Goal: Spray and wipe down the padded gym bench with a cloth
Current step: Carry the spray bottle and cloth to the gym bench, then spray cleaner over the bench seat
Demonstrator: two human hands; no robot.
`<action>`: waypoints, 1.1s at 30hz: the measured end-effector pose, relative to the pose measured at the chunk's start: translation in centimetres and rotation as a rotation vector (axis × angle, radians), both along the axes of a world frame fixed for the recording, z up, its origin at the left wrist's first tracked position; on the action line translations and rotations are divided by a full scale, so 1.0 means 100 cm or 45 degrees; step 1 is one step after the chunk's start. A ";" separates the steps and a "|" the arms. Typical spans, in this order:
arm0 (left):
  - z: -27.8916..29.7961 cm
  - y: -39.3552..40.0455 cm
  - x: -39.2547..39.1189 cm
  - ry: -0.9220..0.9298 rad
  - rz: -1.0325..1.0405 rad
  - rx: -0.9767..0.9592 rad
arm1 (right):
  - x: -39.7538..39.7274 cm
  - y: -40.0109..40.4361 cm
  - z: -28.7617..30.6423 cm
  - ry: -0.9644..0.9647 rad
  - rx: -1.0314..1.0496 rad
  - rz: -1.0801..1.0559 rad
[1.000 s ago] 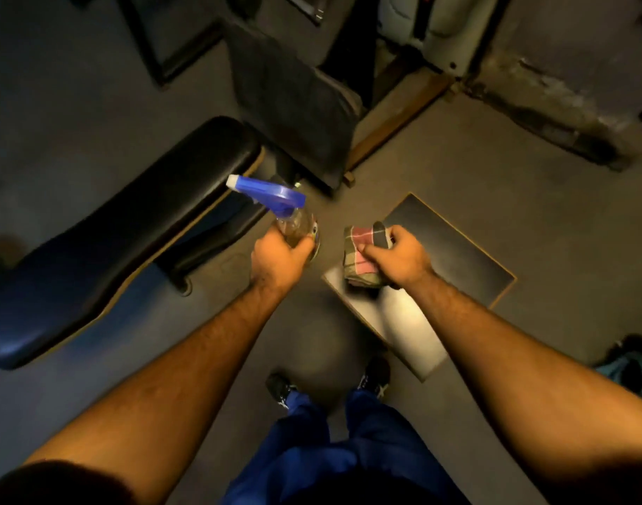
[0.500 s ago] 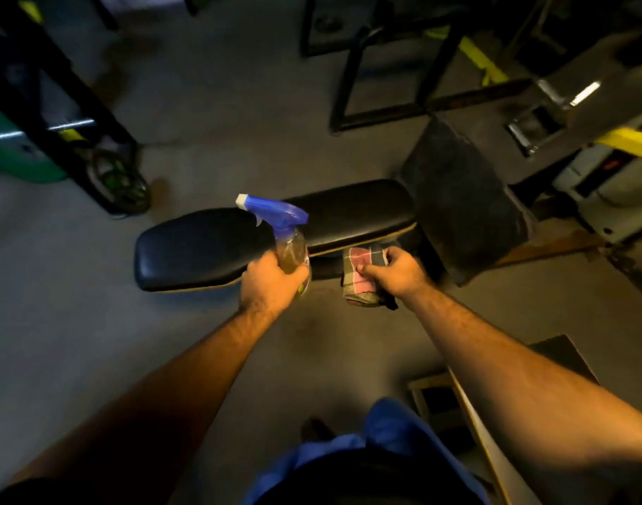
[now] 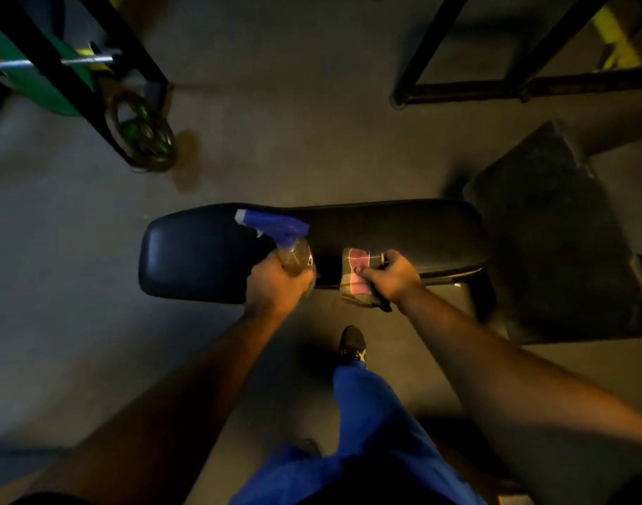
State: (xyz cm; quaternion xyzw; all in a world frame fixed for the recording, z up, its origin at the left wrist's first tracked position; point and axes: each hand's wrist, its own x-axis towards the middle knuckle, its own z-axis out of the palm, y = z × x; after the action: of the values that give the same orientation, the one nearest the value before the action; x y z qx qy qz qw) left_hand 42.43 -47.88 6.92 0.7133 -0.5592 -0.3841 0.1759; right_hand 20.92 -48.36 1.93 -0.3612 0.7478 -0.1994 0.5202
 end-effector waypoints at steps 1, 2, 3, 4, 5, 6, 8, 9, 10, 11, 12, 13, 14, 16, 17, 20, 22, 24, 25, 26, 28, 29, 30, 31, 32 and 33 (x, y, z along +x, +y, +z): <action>-0.009 -0.018 -0.006 -0.006 0.042 0.023 | -0.003 -0.018 -0.011 -0.001 0.026 0.011; -0.018 -0.035 -0.012 -0.004 0.087 0.053 | -0.005 -0.036 -0.022 -0.012 0.054 0.023; -0.029 -0.053 -0.016 0.004 0.117 0.096 | -0.007 -0.054 -0.033 -0.025 0.080 0.033; -0.041 -0.069 -0.018 0.020 0.131 0.149 | -0.009 -0.071 -0.045 -0.029 0.100 0.047; -0.054 -0.084 -0.019 0.038 0.135 0.191 | -0.010 -0.089 -0.056 -0.037 0.117 0.060; -0.069 -0.099 -0.019 0.060 0.130 0.208 | -0.011 -0.105 -0.068 -0.056 0.137 0.062; -0.097 -0.121 -0.018 0.087 0.124 0.213 | -0.012 -0.135 -0.092 -0.102 0.171 0.059; -0.110 -0.130 -0.020 0.088 0.135 0.216 | -0.012 -0.148 -0.105 -0.109 0.178 0.073; -0.123 -0.139 -0.019 0.085 0.148 0.219 | -0.011 -0.159 -0.118 -0.117 0.188 0.086; -0.135 -0.148 -0.021 0.090 0.148 0.210 | -0.011 -0.169 -0.131 -0.137 0.199 0.089; -0.145 -0.155 -0.021 0.096 0.141 0.199 | -0.010 -0.176 -0.143 -0.158 0.206 0.093; -0.154 -0.161 -0.022 0.097 0.133 0.196 | -0.009 -0.181 -0.155 -0.176 0.209 0.109; -0.161 -0.166 -0.021 0.094 0.120 0.194 | -0.007 -0.187 -0.165 -0.186 0.203 0.131; -0.177 -0.171 -0.021 0.075 0.088 0.170 | -0.003 -0.196 -0.182 -0.129 0.188 0.218; -0.183 -0.172 -0.021 0.067 0.087 0.160 | -0.001 -0.200 -0.189 -0.074 0.183 0.263; -0.203 -0.172 -0.020 0.069 0.125 0.152 | 0.002 -0.207 -0.207 0.064 0.157 0.325; -0.210 -0.175 -0.021 0.033 0.097 0.118 | 0.001 -0.207 -0.213 0.323 0.094 0.466; -0.214 -0.176 -0.024 -0.004 0.073 0.079 | 0.000 -0.206 -0.218 0.536 0.053 0.541; -0.214 -0.175 -0.025 -0.016 0.074 0.062 | 0.000 -0.206 -0.218 0.564 0.042 0.535; -0.216 -0.174 -0.026 -0.024 0.080 0.063 | 0.001 -0.205 -0.216 0.570 0.028 0.524; -0.217 -0.172 -0.027 -0.028 0.074 0.076 | 0.004 -0.202 -0.209 0.608 -0.049 0.495; -0.216 -0.173 -0.027 -0.029 0.064 0.086 | 0.006 -0.201 -0.205 0.638 -0.112 0.471; -0.215 -0.174 -0.026 -0.034 0.054 0.105 | 0.008 -0.199 -0.201 0.636 -0.180 0.443; -0.213 -0.176 -0.025 -0.036 0.047 0.132 | 0.009 -0.197 -0.197 0.597 -0.250 0.423; -0.211 -0.179 -0.024 -0.035 0.038 0.169 | 0.010 -0.196 -0.190 0.507 -0.314 0.404; -0.205 -0.181 -0.025 -0.047 0.012 0.191 | 0.012 -0.196 -0.183 0.366 -0.332 0.386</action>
State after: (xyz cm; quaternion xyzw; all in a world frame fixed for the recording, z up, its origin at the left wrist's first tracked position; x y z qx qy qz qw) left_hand 39.93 -66.03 -13.62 0.7340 -0.5288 -0.4108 0.1136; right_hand 22.12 -67.95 -16.32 -0.5580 0.7193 -0.1604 0.3815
